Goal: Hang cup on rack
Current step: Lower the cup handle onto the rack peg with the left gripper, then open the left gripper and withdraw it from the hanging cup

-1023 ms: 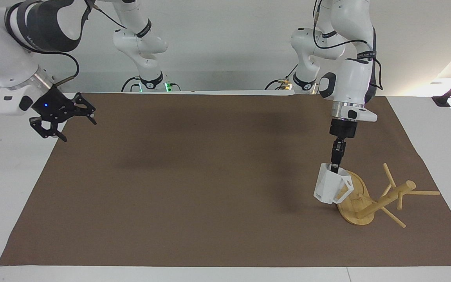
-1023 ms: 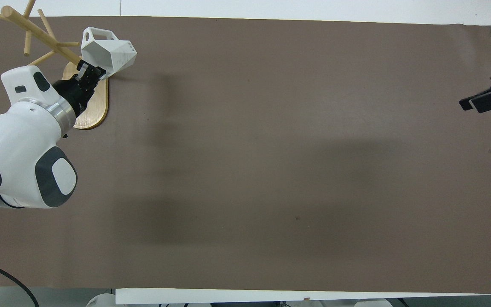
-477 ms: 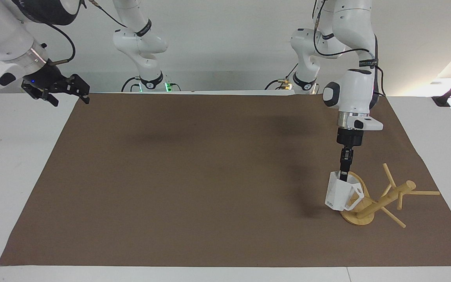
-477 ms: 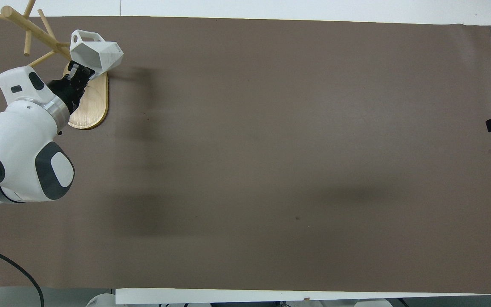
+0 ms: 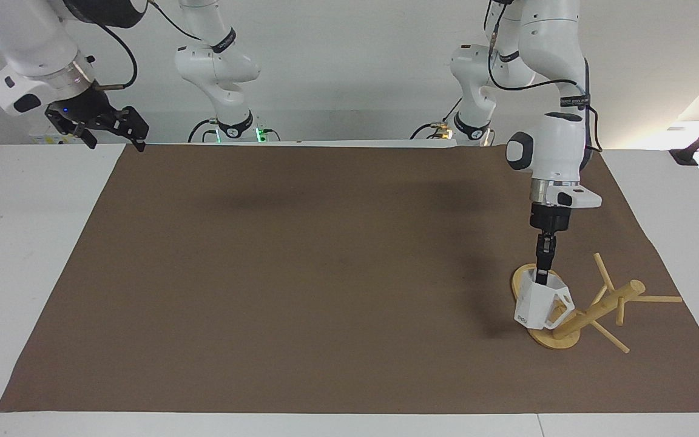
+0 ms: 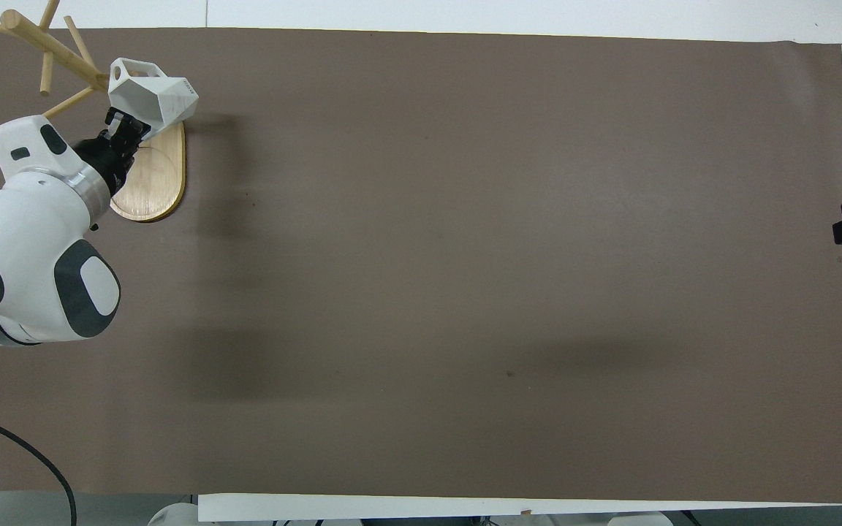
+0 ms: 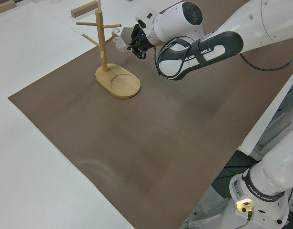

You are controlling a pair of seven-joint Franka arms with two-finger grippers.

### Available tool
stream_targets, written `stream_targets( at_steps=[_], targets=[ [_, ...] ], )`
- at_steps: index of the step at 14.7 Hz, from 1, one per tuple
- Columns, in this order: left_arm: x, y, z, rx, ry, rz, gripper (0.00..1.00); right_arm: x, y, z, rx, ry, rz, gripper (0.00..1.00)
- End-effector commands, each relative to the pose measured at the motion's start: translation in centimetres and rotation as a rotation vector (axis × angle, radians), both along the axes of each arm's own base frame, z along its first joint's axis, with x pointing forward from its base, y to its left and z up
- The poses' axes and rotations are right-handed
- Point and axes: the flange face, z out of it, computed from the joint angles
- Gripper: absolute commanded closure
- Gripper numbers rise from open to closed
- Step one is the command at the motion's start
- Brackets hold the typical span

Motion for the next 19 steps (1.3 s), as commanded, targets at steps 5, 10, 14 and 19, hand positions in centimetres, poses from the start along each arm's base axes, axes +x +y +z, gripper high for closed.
stream_targets(
  at_steps=[5,10,14,19],
  targets=[
    [0.3,1.3,-0.5,0.028,0.062,-0.015,0.00,-0.4,-0.1,-1.2,-0.010,0.022,-0.009,0.00],
    [0.3,3.2,1.6,-0.001,0.253,-0.014,0.00,-0.4,0.0,-1.2,-0.010,0.022,-0.008,0.00],
    [0.9,4.6,4.3,-0.014,0.312,-0.015,0.00,-0.3,0.1,-1.2,-0.010,0.023,-0.005,0.00],
    [1.4,5.7,12.2,0.270,0.529,-0.251,0.00,-0.3,0.1,-1.2,-0.010,0.022,-0.005,0.00]
  ],
)
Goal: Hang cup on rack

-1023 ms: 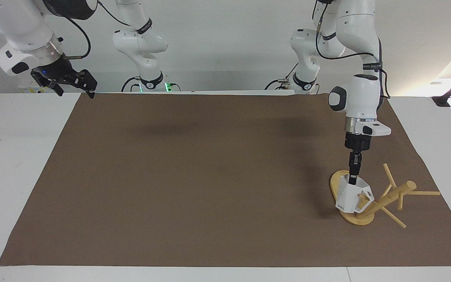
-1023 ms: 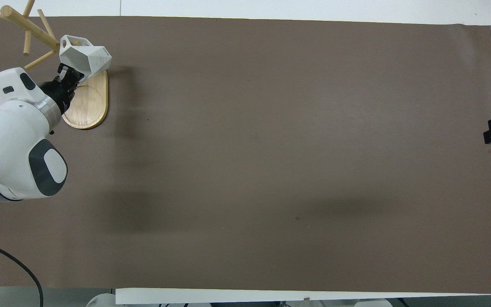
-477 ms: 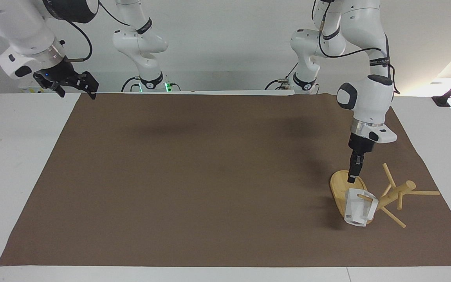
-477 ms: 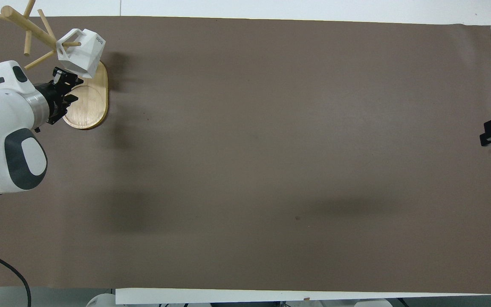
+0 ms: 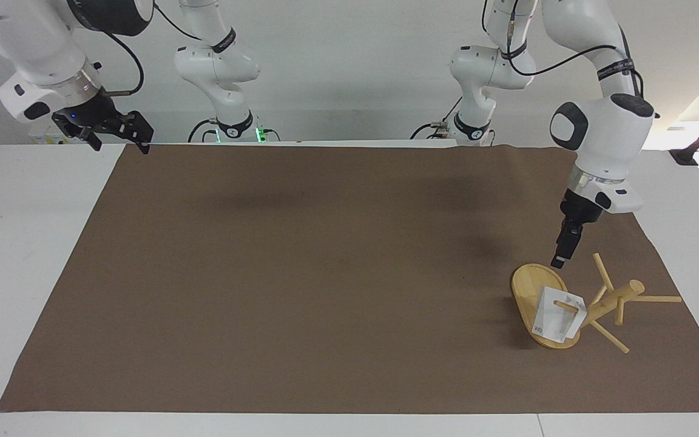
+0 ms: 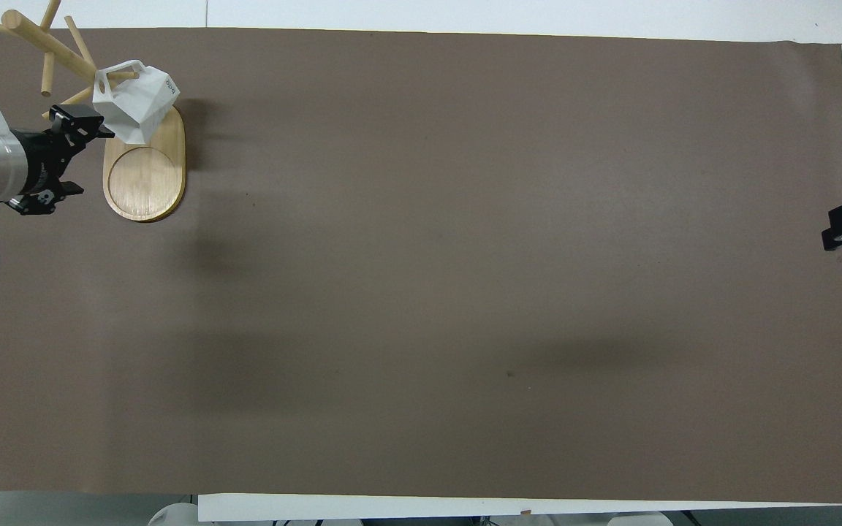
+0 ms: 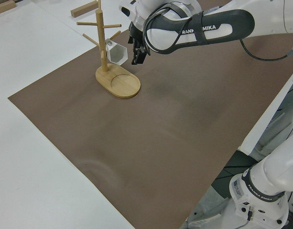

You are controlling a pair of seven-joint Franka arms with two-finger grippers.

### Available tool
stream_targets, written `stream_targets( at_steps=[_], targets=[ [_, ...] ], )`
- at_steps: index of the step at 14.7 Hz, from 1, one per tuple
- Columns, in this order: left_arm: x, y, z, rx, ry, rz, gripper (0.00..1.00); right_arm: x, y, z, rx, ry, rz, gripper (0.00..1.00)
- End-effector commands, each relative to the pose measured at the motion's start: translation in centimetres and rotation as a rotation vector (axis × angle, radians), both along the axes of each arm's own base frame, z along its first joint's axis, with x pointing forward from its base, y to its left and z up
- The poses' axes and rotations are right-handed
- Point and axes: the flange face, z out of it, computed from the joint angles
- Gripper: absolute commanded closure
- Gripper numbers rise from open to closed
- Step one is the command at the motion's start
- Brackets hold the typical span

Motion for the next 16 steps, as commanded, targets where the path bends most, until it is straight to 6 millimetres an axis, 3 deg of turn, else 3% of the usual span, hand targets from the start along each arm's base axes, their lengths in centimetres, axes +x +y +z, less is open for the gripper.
stream_targets(
  at_steps=[1,4,7,10,16],
  targets=[
    [0.0,1.3,4.9,0.097,0.088,-0.171,0.00,-0.3,0.1,-0.1,-0.013,-0.003,-0.005,0.00],
    [-1.2,2.8,9.8,0.140,0.202,-0.459,0.00,-0.3,0.1,-0.1,-0.013,-0.003,-0.005,0.00],
    [-2.7,2.7,11.0,0.155,0.279,-0.762,0.00,-0.3,0.1,-0.1,-0.013,-0.003,-0.005,0.00],
    [-2.8,2.7,13.5,0.129,0.339,-0.776,0.00,-0.3,0.1,-0.1,-0.013,-0.003,-0.005,0.00],
    [-2.7,2.7,14.4,0.119,0.390,-0.879,0.00,-0.3,0.1,-0.1,-0.013,-0.003,-0.005,0.00]
  ],
)
